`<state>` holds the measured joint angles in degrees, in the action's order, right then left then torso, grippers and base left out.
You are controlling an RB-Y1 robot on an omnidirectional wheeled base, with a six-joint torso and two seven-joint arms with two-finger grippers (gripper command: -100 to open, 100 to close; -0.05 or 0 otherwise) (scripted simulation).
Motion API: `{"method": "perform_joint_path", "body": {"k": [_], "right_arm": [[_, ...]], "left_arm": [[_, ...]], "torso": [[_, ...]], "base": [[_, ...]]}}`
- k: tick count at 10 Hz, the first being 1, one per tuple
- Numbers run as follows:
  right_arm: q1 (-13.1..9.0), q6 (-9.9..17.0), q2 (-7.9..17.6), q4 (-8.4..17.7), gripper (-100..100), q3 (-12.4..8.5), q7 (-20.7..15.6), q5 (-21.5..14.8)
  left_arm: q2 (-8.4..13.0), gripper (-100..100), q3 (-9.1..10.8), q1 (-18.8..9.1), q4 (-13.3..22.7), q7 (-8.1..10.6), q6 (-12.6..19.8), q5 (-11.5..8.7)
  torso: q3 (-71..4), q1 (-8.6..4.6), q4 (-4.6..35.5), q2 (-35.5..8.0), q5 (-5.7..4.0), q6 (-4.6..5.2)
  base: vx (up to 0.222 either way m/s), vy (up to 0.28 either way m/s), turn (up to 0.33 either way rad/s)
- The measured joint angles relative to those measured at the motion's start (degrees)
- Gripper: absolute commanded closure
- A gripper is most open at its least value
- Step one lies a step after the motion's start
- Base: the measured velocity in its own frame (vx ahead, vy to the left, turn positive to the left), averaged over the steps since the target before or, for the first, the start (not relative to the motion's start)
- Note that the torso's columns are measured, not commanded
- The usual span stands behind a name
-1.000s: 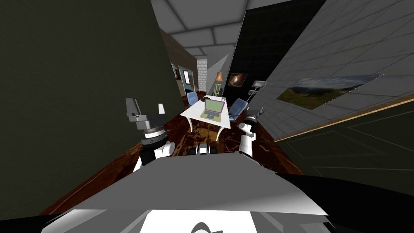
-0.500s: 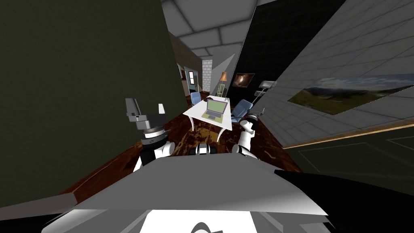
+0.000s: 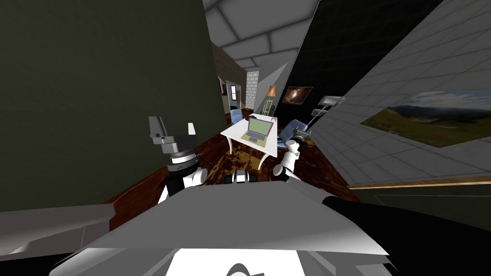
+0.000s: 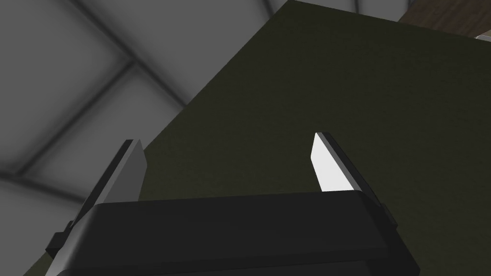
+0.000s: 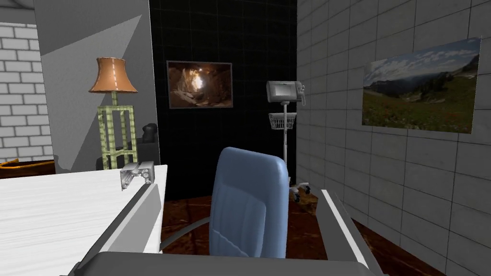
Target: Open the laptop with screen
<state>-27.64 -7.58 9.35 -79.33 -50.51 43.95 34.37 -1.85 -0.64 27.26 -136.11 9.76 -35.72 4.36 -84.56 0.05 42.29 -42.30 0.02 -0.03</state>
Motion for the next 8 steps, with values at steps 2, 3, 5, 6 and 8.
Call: {"method": "perform_joint_path", "body": {"k": [2, 3, 5, 6, 8], "right_arm": [[-2.9, 0.9, 0.3, 3.0, -100, -2.3, 1.6, 1.6], [-4.0, 1.3, 0.4, 4.2, -100, -3.1, 2.3, 2.2], [-7.8, 2.4, 0.5, 8.1, -100, -6.2, 4.4, 4.5], [-9.1, 2.9, 0.5, 9.6, -100, -7.1, 5.2, 5.1], [-12.4, 4.3, 0.8, 13.4, -100, -10.1, 7.4, 7.5]], "left_arm": [[0.0, 0, 0.0, 0.0, 0.0, 0.0, 0.0, 0.0], [0.0, 0, 0.0, 0.0, 0.0, 0.0, 0.0, 0.0], [0.0, 0, 0.0, 0.0, 0.0, 0.0, 0.0, 0.0], [0.0, 0, 0.01, 0.0, 0.0, 0.0, 0.0, 0.0], [0.0, 0, 0.0, 0.0, 0.0, 0.0, 0.0, 0.0]], "torso": [[0.0, -0.05, 0.0, 0.0, -0.02, 0.0], [0.0, -0.07, 0.0, 0.0, -0.03, 0.06], [0.0, -0.12, 0.0, 0.0, -0.04, 0.01], [0.0, -0.07, 0.0, 0.0, -0.03, 0.09], [0.0, -0.03, 0.0, 0.0, -0.01, 0.01]], "base": [[-0.007, -0.048, 0.157], [-0.019, -0.052, 0.184], [-0.022, -0.071, 0.191], [-0.014, -0.049, 0.13], [-0.011, -0.053, 0.17]]}}
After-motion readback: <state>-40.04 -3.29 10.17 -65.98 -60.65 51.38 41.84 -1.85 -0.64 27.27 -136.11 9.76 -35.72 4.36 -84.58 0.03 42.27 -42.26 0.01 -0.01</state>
